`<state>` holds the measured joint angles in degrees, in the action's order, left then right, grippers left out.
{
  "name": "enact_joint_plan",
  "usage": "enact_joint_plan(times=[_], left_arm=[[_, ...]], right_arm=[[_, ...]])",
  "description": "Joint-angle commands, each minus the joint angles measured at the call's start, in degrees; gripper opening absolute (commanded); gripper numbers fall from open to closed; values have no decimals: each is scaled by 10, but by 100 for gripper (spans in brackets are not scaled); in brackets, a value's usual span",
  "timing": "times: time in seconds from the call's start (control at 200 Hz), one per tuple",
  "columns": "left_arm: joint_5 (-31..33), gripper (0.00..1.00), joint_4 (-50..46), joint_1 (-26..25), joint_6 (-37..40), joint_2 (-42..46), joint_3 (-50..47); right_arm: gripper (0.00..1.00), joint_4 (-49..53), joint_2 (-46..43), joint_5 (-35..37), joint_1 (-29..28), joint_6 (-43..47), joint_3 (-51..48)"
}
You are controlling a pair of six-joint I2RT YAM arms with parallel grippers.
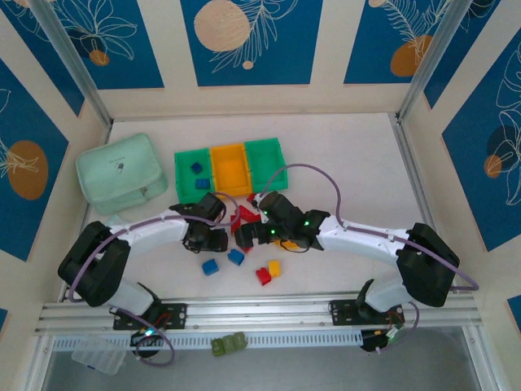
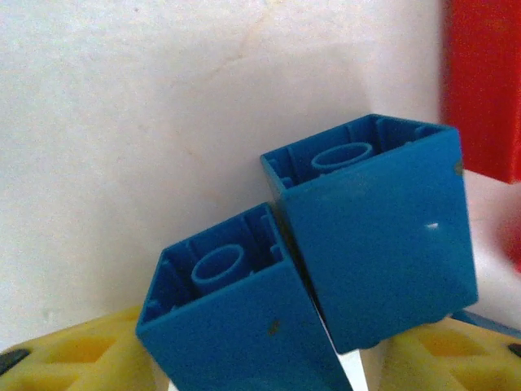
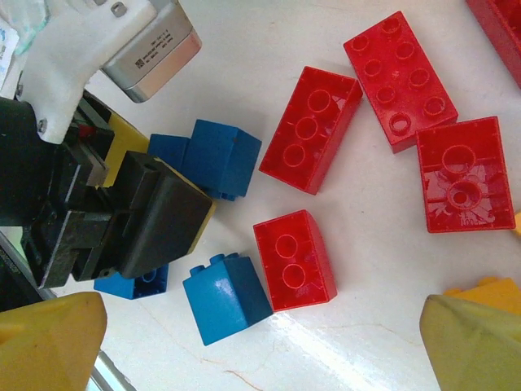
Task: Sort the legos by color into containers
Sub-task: Pick up the lego from the middle-left of the table.
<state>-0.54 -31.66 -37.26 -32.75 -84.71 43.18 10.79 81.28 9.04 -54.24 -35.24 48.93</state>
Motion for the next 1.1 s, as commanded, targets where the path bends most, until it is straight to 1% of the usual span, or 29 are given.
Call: enact_joint_plan(times=[0.0, 0.18, 0.37, 0.68, 0.82, 0.95, 1.095], left_arm=[[33, 56, 7, -4, -8, -14, 8], [34, 48, 16, -4, -18, -7, -1], [53, 43, -9, -4, -21, 7, -4], [86, 36, -51, -3, -23, 72, -2], [117, 33, -82, 2, -10, 102, 17], [133, 33, -101, 14, 11, 114, 52], [154, 33, -97, 49, 42, 98, 114]], right_arm=[[99, 3, 2, 8, 3, -7, -6], [99, 0, 5, 5, 6, -5, -5], [99, -4, 6, 0, 11, -4, -5], [99, 0, 4, -7, 16, 10, 8], [99, 2, 3, -11, 19, 23, 23], [99, -5, 3, -18, 26, 30, 34], [99, -22, 7, -37, 42, 33, 49]])
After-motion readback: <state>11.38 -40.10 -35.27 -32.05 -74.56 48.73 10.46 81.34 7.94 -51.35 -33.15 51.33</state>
